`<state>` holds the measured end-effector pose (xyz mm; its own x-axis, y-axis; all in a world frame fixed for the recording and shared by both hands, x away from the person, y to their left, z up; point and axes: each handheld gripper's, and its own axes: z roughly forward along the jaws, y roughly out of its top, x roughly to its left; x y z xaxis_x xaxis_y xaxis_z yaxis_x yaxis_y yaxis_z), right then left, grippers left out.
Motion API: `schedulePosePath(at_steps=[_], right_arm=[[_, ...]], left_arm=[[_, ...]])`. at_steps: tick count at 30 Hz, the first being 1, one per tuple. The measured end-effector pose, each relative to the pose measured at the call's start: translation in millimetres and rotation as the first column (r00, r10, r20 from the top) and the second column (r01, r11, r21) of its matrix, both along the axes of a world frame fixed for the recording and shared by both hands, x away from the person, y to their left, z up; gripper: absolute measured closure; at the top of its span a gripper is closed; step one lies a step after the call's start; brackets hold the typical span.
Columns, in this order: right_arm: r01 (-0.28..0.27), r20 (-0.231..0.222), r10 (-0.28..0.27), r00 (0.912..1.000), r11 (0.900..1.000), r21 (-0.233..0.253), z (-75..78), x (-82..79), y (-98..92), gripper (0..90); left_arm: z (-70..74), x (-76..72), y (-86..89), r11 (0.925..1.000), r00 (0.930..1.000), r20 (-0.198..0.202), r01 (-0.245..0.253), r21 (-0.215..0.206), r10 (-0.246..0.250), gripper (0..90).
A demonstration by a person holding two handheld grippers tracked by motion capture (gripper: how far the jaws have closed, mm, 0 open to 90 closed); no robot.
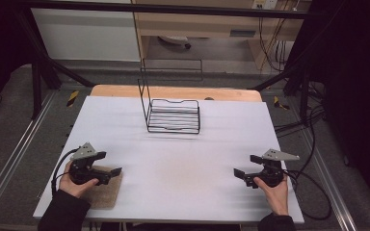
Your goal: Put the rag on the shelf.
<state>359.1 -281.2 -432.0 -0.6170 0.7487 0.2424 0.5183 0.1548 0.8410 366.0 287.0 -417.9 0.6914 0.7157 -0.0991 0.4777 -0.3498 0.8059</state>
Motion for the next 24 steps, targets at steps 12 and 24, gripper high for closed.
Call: schedulePosePath(at_steps=[12, 24], right_arm=[[-0.006, -0.009, 0.006, 0.9999, 1.000, -0.016, -1.4, 0.4, 1.7, 0.6], [-0.005, -0.028, 0.004, 0.9996, 0.999, -0.038, -3.5, 0.1, 4.8, 0.6]], left_arm=[[2.1, 0.1, -3.6, 0.9998, 1.0000, -0.001, -0.007, 0.017, 0.007, 9.7], [0.5, -3.8, -18.3, 0.9955, 0.9995, -0.023, 0.023, 0.092, -0.021, 29.3]])
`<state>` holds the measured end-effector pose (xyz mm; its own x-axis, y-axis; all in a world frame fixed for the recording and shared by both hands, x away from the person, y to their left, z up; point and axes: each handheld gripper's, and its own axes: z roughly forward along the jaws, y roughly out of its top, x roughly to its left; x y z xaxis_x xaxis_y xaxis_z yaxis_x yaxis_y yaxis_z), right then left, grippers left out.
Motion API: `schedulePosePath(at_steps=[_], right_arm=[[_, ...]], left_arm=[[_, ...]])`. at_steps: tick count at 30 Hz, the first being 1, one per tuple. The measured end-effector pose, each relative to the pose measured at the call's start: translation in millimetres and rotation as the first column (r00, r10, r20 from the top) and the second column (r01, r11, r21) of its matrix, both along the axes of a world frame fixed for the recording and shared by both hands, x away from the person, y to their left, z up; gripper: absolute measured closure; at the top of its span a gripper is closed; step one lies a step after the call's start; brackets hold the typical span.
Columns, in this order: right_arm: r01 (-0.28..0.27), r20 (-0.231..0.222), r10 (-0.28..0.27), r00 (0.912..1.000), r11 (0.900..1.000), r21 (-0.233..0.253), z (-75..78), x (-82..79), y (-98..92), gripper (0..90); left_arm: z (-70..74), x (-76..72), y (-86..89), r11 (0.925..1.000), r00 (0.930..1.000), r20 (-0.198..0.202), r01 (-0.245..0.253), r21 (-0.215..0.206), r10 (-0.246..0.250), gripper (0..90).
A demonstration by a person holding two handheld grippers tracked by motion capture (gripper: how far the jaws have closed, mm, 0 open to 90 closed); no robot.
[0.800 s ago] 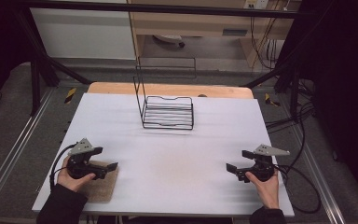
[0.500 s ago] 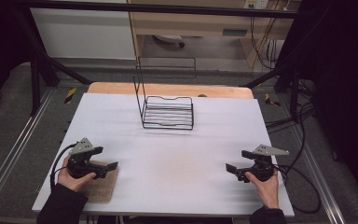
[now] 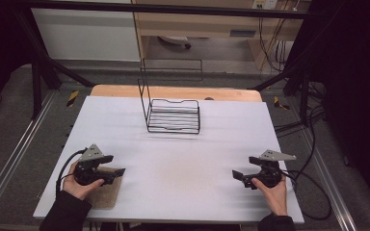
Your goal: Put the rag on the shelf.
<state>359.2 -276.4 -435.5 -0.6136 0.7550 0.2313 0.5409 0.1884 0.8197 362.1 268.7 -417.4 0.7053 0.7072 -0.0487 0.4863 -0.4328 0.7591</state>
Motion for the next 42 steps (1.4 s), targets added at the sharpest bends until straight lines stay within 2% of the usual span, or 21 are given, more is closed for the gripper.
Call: schedulePosePath(at_steps=[1, 3, 7, 11, 14, 16, 25, 33, 39, 42], right_arm=[[-0.003, -0.003, 0.003, 1.0000, 1.000, -0.009, -0.6, 0.6, 0.7, 0.6], [-0.005, -0.004, 0.005, 1.0000, 1.000, -0.013, -1.1, 0.9, 1.0, 0.6], [-0.007, -0.012, 0.007, 0.9999, 1.000, -0.014, -1.7, 0.9, 2.1, 0.6], [-0.010, -0.014, 0.010, 0.9999, 1.000, -0.020, -2.4, 1.3, 2.7, 0.6], [-0.012, -0.015, 0.011, 0.9998, 1.000, -0.022, -2.5, 1.3, 2.8, 0.6], [-0.012, -0.015, 0.012, 0.9998, 1.000, -0.022, -2.5, 1.3, 2.8, 0.6], [-0.014, -0.017, 0.013, 0.9998, 1.000, -0.024, -2.9, 1.3, 3.2, 0.6], [-0.015, -0.021, 0.015, 0.9997, 1.000, -0.023, -3.0, 1.5, 3.5, 0.6], [-0.015, -0.020, 0.014, 0.9997, 1.000, -0.022, -3.0, 1.3, 3.5, 0.6], [-0.014, -0.022, 0.014, 0.9997, 1.000, -0.020, -2.9, 1.1, 3.6, 0.6]], left_arm=[[-1.0, 0.2, -2.1, 1.0000, 0.9999, -0.011, 0.003, 0.007, -0.003, 33.7], [-3.2, 1.3, -4.9, 0.9998, 0.9993, -0.036, 0.008, 0.021, -0.007, 37.3], [-6.4, 3.2, -6.9, 0.9993, 0.9982, -0.059, 0.007, 0.037, -0.005, 43.9], [-10.5, 8.1, -8.5, 0.9976, 0.9972, -0.075, -0.004, 0.069, 0.010, 48.9], [-14.9, 12.6, -9.1, 0.9961, 0.9945, -0.105, 0.000, 0.089, 0.009, 51.7], [-17.9, 14.5, -9.0, 0.9932, 0.9925, -0.122, 0.002, 0.117, 0.012, 54.5], [-20.0, 19.1, -1.5, 0.9947, 0.9820, -0.189, 0.006, 0.102, 0.013, 61.1], [-19.4, 19.5, -9.4, 0.9881, 0.9840, -0.178, 0.027, 0.152, 0.000, 64.1], [-17.7, 19.4, -12.2, 0.9868, 0.9799, -0.199, 0.043, 0.156, -0.011, 78.8], [-17.4, 19.9, -11.3, 0.9880, 0.9781, -0.207, 0.048, 0.147, -0.016, 81.1]])
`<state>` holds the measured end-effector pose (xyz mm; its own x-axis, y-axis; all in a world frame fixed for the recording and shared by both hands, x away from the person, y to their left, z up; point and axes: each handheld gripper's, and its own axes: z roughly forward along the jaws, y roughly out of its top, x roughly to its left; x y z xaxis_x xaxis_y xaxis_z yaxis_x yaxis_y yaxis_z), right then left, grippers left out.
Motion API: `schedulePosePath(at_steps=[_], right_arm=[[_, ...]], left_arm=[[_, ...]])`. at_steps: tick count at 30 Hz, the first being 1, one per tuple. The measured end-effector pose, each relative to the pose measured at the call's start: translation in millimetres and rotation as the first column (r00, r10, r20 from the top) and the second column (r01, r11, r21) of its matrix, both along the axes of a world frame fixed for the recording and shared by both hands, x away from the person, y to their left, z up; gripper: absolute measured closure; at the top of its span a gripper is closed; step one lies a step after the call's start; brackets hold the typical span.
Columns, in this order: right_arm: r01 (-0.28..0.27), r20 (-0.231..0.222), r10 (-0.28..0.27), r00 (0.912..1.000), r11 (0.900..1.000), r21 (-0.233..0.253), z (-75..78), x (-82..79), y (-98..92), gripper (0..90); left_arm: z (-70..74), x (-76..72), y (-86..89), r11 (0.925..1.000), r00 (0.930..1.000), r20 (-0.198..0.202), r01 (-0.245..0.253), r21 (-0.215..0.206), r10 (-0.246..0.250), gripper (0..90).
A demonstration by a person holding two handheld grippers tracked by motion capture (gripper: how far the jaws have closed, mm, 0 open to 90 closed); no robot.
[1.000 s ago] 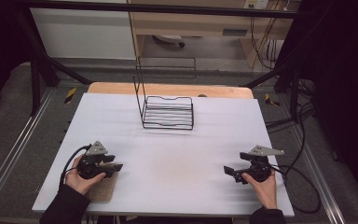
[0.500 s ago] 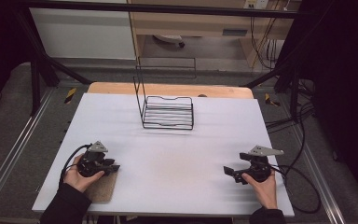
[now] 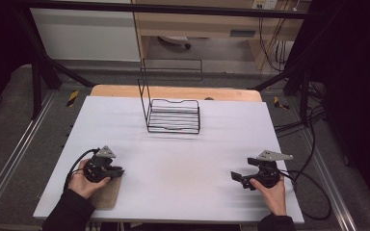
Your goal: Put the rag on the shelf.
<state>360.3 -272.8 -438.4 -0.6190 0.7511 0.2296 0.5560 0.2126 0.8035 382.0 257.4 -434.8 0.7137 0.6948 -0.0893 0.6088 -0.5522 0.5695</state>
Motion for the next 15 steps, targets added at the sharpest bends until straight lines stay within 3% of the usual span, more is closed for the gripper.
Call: schedulePosePath(at_steps=[4, 5, 7, 9, 15], right_arm=[[-0.004, 0.004, 0.004, 1.0000, 1.000, -0.001, 0.2, 0.3, -0.6, 0.6], [-0.003, 0.002, 0.003, 1.0000, 1.000, -0.001, 0.3, 0.2, -0.6, 0.6], [-0.004, 0.005, 0.004, 1.0000, 1.000, -0.001, 0.0, 0.4, -0.5, 0.6], [-0.002, 0.003, 0.002, 1.0000, 1.000, 0.002, 0.0, 0.5, -0.1, 0.6], [0.000, -0.003, 0.001, 1.0000, 1.000, 0.007, -0.5, 0.7, 0.9, 0.6]], left_arm=[[2.5, -0.4, 2.7, 0.9994, 0.9999, 0.007, -0.011, -0.033, 0.011, 83.0], [6.2, -0.6, 4.6, 0.9975, 0.9996, 0.017, -0.019, -0.068, 0.020, 83.2], [8.7, -0.5, 6.1, 0.9956, 0.9996, 0.021, -0.019, -0.091, 0.021, 83.7], [15.8, 0.0, 6.7, 0.9884, 0.9979, 0.041, -0.044, -0.145, 0.051, 83.9], [19.8, 4.3, -2.3, 0.9811, 0.9946, 0.065, -0.068, -0.181, 0.081, 84.0]])
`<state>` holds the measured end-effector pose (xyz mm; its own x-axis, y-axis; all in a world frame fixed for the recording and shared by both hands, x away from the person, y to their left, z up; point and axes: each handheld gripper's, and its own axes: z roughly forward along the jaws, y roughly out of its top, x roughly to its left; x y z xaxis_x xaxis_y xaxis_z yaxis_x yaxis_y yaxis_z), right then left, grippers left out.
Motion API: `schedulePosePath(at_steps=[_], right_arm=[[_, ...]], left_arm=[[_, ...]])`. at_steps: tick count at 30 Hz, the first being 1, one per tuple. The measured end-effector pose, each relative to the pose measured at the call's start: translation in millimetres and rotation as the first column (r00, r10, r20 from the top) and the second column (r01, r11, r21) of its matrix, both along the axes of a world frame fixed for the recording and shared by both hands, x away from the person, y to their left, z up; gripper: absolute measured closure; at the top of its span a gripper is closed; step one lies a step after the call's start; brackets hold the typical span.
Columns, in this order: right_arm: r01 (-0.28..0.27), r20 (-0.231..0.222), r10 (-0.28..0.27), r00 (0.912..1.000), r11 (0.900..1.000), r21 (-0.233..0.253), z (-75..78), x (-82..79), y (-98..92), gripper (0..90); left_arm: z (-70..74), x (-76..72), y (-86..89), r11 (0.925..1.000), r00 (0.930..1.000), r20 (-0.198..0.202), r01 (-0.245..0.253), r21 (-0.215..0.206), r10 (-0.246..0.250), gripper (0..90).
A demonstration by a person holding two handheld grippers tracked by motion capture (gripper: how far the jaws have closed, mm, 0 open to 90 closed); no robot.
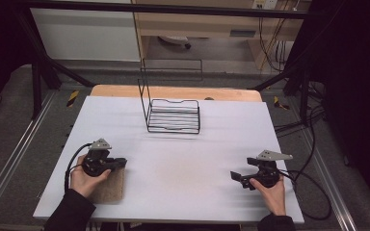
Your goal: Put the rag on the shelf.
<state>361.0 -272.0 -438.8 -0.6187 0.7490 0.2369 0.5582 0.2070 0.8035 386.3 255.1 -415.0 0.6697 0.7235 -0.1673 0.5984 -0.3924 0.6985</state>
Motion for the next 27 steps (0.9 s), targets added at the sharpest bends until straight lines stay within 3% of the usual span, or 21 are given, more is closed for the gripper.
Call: schedulePosePath(at_steps=[8, 18, 23, 27], right_arm=[[0.003, 0.000, -0.003, 1.0000, 1.000, -0.001, 0.1, -0.3, -0.1, 0.6], [0.005, 0.006, -0.005, 1.0000, 1.000, -0.013, -0.5, 0.3, 0.4, 0.6], [0.007, 0.010, -0.007, 0.9999, 1.000, -0.022, -0.6, 0.1, 2.6, 0.9], [0.010, 0.021, -0.010, 0.9997, 1.000, -0.025, -0.3, -0.1, 6.0, 1.2]], left_arm=[[5.0, 14.6, -28.4, 0.9998, 0.9998, 0.014, -0.017, -0.005, 0.017, 84.0], [0.4, 41.1, -48.7, 0.9941, 0.9948, 0.011, -0.100, -0.042, 0.101, 83.9], [-10.1, 53.3, -56.1, 0.9924, 0.9927, 0.004, -0.120, -0.027, 0.120, 83.2], [-17.4, 56.6, -56.4, 0.9948, 0.9948, 0.003, -0.102, -0.003, 0.102, 78.2]])
